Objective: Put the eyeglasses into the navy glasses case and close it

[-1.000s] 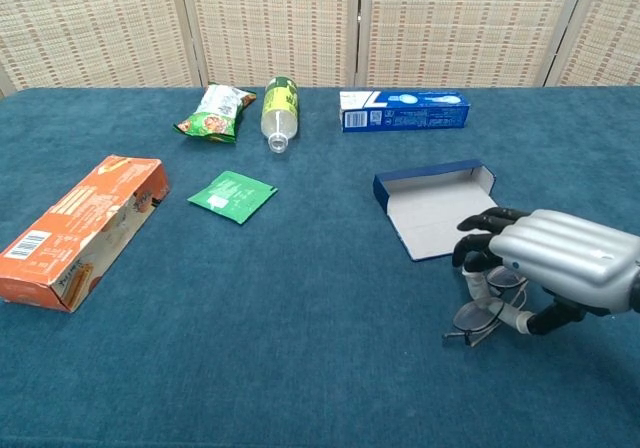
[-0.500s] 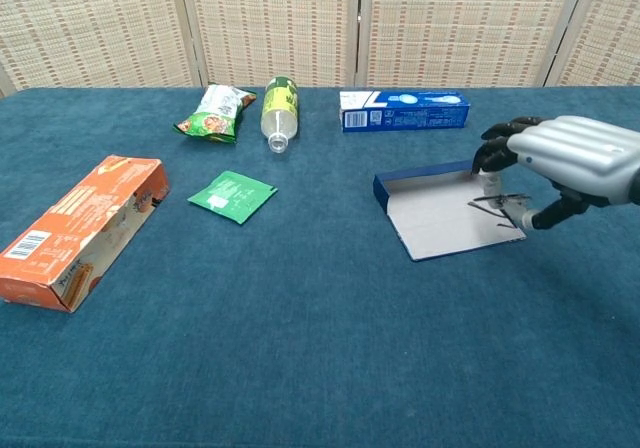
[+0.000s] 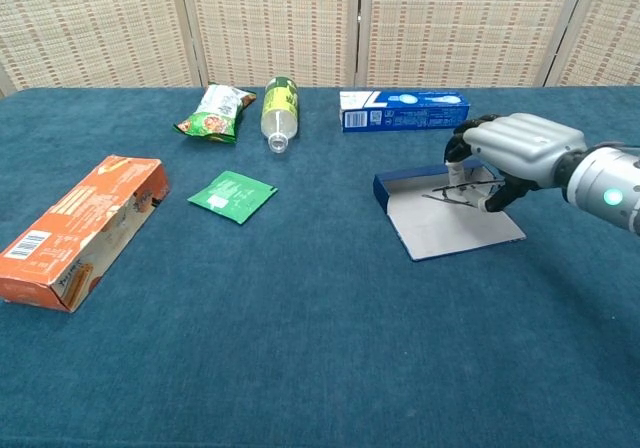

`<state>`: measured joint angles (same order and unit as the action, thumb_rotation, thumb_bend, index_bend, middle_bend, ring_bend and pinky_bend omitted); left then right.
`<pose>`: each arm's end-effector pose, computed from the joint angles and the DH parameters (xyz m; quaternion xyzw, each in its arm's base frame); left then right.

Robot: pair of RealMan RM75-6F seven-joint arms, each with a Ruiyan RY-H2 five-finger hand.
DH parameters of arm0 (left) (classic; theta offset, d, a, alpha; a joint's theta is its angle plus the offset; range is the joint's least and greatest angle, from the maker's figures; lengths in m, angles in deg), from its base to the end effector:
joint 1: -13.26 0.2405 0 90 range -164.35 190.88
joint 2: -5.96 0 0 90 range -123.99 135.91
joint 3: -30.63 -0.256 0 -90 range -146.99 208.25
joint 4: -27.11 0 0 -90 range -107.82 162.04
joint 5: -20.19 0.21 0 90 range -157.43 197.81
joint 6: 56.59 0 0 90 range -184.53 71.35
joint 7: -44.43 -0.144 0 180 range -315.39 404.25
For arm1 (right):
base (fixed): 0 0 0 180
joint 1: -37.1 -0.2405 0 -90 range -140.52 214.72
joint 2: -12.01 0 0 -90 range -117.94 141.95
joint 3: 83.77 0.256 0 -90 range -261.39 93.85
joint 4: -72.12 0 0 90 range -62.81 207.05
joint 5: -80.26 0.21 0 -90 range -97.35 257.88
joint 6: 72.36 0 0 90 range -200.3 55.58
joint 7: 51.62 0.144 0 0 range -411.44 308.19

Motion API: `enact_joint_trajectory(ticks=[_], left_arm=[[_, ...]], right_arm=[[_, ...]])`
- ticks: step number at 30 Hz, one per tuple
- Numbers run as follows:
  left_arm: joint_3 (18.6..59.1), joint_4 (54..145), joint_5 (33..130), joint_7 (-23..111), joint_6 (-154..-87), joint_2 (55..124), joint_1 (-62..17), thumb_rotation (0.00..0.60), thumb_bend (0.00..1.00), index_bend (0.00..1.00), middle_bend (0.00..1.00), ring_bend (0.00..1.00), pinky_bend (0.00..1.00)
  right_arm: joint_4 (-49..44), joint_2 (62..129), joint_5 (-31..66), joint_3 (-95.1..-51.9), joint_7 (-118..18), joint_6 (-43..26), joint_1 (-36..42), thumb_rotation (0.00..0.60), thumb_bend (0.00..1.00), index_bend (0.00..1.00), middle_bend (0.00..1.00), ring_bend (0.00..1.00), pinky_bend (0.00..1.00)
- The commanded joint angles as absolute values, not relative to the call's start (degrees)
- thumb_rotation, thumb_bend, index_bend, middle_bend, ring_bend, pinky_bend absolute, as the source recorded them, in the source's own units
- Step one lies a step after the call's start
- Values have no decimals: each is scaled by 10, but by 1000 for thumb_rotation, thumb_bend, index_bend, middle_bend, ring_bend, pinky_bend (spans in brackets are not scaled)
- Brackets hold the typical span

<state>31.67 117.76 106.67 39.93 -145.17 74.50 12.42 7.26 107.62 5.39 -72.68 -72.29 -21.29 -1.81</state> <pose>-0.3192 0.1522 0.1401 -0.5838 -0.3891 -0.3682 0.6101 -0.2018 -0.3634 -0.0324 0.7770 -0.2865 0.3012 0.4728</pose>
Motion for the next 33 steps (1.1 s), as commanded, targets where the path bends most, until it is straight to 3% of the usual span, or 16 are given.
enact_joint_trajectory(ticks=[1,4,8,15,21,33], left_arm=[[317,1176,1066,401,-1451,746,124,600,357,0,0,0,0],[316,1173,1064,404,-1449,747,125,600,357,0,0,0,0],[316,1170,1065,405,-1446,748,123,600,358,0,0,0,0],[316,1167,1063,408,-1446,748,124,600,357,0,0,0,0],[314,1165,1063,410,-1443,750,124,600,357,0,0,0,0],[314,1162,1057,416,-1450,746,133,600,357,0,0,0,0]], right_arm=[[82,1086,63,-724,-729,-212,-22,600,452,315,165,63,64],[84,1090,68,-726,-729,-209,-22,600,410,138,96,27,64],[86,1093,69,-730,-727,-202,-22,600,343,2,11,0,64],[62,1076,62,-736,-713,-183,-15,600,301,0,0,0,50],[55,1065,87,-745,-747,-213,-20,600,255,0,0,0,0],[147,1134,124,-719,-768,-252,-75,600,235,0,0,0,0]])
